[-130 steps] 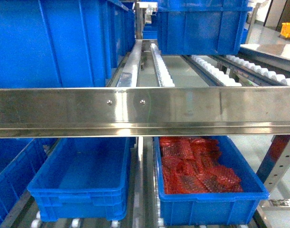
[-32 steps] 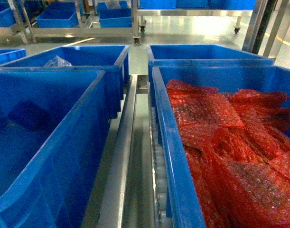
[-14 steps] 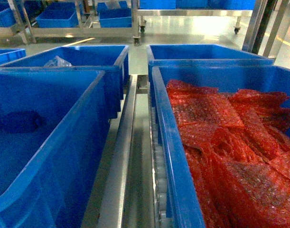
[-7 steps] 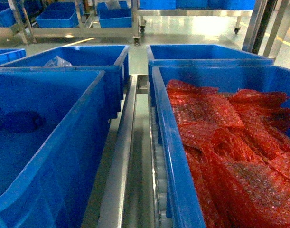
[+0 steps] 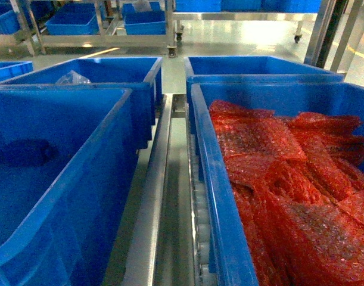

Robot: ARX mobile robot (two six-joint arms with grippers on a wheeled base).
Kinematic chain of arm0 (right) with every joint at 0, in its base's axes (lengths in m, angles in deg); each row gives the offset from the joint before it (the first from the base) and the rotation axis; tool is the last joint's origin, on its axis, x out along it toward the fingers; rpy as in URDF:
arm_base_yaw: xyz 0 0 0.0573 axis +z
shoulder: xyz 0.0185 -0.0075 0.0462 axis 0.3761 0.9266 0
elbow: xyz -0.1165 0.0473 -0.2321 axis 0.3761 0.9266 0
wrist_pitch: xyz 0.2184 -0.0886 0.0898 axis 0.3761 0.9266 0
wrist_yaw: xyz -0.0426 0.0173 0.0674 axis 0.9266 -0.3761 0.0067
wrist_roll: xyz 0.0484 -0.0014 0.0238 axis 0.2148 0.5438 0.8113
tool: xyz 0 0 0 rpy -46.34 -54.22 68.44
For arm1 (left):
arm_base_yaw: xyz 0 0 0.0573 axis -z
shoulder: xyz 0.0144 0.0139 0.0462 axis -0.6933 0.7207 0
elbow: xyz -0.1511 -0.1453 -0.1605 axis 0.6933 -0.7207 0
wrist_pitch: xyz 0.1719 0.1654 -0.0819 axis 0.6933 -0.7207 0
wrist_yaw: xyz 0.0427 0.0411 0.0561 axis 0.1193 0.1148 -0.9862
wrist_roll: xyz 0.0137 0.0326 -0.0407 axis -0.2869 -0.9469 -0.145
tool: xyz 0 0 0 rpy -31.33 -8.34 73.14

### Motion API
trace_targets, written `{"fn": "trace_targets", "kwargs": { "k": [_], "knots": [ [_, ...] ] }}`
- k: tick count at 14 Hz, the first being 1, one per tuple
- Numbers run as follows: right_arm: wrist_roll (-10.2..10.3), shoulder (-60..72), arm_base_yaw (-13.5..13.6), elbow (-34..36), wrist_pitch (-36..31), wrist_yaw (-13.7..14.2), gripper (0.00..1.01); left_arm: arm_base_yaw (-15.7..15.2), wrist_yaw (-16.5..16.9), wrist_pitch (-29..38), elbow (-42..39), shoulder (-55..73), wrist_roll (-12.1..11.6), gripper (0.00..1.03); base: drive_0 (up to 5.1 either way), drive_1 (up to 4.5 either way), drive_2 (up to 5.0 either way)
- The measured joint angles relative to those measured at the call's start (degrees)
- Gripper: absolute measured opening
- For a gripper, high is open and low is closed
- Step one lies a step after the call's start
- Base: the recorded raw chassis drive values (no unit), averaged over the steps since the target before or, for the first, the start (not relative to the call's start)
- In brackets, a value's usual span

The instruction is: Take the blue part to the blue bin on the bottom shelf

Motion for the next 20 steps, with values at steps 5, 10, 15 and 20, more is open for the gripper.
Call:
{"fn": "trace_targets", "kwargs": {
  "k": [5, 10, 15, 20],
  "knots": [
    [0.0, 0.0, 0.0, 0.0, -0.02, 0.0, 0.98, 0.0, 0.02, -0.22, 0.0, 0.0, 0.02, 0.65, 0.0, 0.0, 0.0],
    [0.0, 0.0, 0.0, 0.0, -0.02, 0.0, 0.98, 0.0, 0.02, -0.2, 0.0, 0.02, 0.0, 0.98, 0.0, 0.0, 0.0],
    [0.0, 0.0, 0.0, 0.0, -0.02, 0.0, 0.98, 0.0, 0.02, -0.2, 0.0, 0.0, 0.0, 0.98, 0.0, 0.0, 0.0],
    [0.0, 0.0, 0.0, 0.0, -0.02, 0.0, 0.98, 0.0, 0.02, -0.22, 0.0, 0.02, 0.0, 0.98, 0.0, 0.0, 0.0]
  ]
}}
